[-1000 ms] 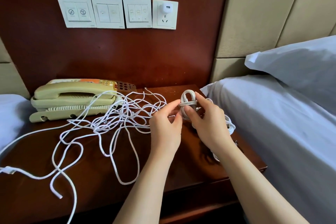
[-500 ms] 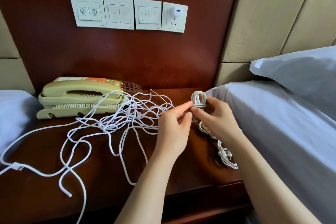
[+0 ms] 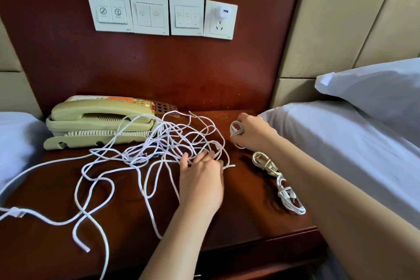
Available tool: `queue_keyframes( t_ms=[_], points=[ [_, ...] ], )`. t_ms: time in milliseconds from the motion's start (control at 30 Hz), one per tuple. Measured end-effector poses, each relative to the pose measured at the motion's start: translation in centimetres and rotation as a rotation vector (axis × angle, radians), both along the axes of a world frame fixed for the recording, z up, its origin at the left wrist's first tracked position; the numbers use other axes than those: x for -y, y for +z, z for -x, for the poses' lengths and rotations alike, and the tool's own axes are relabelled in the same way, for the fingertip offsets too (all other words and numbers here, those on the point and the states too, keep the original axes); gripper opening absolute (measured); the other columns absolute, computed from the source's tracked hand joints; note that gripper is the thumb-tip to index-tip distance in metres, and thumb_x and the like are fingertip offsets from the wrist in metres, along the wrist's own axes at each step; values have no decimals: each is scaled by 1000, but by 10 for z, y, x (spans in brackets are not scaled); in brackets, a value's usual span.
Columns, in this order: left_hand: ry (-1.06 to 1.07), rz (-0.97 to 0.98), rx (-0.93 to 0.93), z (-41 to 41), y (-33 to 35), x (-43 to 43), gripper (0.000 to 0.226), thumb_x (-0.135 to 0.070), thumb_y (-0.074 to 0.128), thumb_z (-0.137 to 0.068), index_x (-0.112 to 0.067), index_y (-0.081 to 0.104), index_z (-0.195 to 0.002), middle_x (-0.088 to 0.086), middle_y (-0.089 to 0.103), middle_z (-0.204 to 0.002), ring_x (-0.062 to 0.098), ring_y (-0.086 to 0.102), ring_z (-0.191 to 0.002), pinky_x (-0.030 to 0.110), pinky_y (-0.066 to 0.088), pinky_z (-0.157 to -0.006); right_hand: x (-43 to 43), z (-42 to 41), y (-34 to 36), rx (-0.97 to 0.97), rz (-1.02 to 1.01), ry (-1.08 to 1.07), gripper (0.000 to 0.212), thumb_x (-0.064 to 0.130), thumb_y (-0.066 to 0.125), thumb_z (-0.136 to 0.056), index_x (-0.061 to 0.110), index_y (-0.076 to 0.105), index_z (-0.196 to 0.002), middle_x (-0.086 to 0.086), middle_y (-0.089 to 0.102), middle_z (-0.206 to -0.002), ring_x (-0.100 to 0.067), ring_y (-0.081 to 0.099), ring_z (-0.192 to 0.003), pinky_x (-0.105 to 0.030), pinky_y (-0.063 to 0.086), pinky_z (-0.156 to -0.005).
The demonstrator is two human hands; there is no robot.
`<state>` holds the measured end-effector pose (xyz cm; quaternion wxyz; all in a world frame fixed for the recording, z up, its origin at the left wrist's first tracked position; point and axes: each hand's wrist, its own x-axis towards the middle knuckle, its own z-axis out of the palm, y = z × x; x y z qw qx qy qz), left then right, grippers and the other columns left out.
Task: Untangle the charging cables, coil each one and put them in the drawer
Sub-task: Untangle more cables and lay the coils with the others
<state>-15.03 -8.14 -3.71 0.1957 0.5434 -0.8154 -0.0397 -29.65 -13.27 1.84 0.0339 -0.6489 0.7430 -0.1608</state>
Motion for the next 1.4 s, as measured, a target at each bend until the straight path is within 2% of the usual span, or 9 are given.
queue_keyframes(
  t_ms=[200,333,567,733,900,1000,1100,1233,1400],
  points=[
    [28,21,-2,-16,-2,1,36,-26,31,-101,-31,51,-131,-10,38,-147,6,27,-138,38,2,-115,-1,-17,-3,-166,-82,-17,39,28,62,-85,7,52,-116,-14,58,-114,-31,58,-96,-31,40,-67],
    [13,9,-27,-21,-1,-1,35,-26,32,-102,-29,51,-131,-9,39,-146,6,27,-138,37,1,-115,-2,-20,-7,-205,-115,-17,44,27,58,-88,12,49,-129,-14,57,-122,-34,55,-110,-38,47,-86],
    [-36,1,-49,-27,-2,-1,36,-27,35,-101,-27,50,-133,-9,37,-148,5,27,-138,33,2,-115,-11,-19,-3,-295,-91,-21,26,22,54,-93,5,58,-113,-16,60,-118,-32,52,-111,-36,44,-86],
    [-113,21,-129,-29,2,-4,33,-17,40,-98,-19,58,-127,-4,50,-136,10,42,-127,22,19,-108,-14,-21,-5,-296,-71,-32,30,16,54,-93,4,55,-120,-16,54,-124,-32,45,-118,-37,43,-93],
    [-157,74,-181,-38,20,-13,34,-14,41,-98,-13,58,-128,-1,47,-142,12,41,-131,22,25,-108,-26,-33,0,-240,45,-1,22,12,50,-93,2,59,-110,-14,55,-118,-32,47,-113,-38,44,-90],
    [-159,85,-154,-49,29,-19,35,-14,39,-99,-13,56,-130,0,47,-142,13,43,-130,24,28,-110,-43,-40,5,-171,74,42,13,15,52,-91,6,62,-93,-10,61,-99,-31,57,-96,-34,47,-73],
    [-156,68,-72,-64,32,-27,36,-15,37,-99,-13,53,-132,-1,49,-139,14,45,-127,23,30,-107,-62,-49,2,-103,72,117,18,19,53,-90,11,54,-74,-5,53,-77,-28,55,-75,-28,36,-57],
    [-131,67,-32,-92,38,-42,38,-19,41,-99,-14,47,-137,-3,45,-142,12,39,-131,20,22,-107,-90,-75,-11,-1,112,245,16,25,53,-89,11,61,-85,-4,60,-83,-26,58,-79,-32,46,-65],
    [16,58,-133,-140,39,-60,57,-28,44,-98,-20,20,-149,-7,26,-153,10,23,-140,20,16,-111,-116,-111,-29,201,328,425,6,18,56,-90,19,62,-91,10,54,-87,-9,52,-73,-28,47,-65]
  ],
)
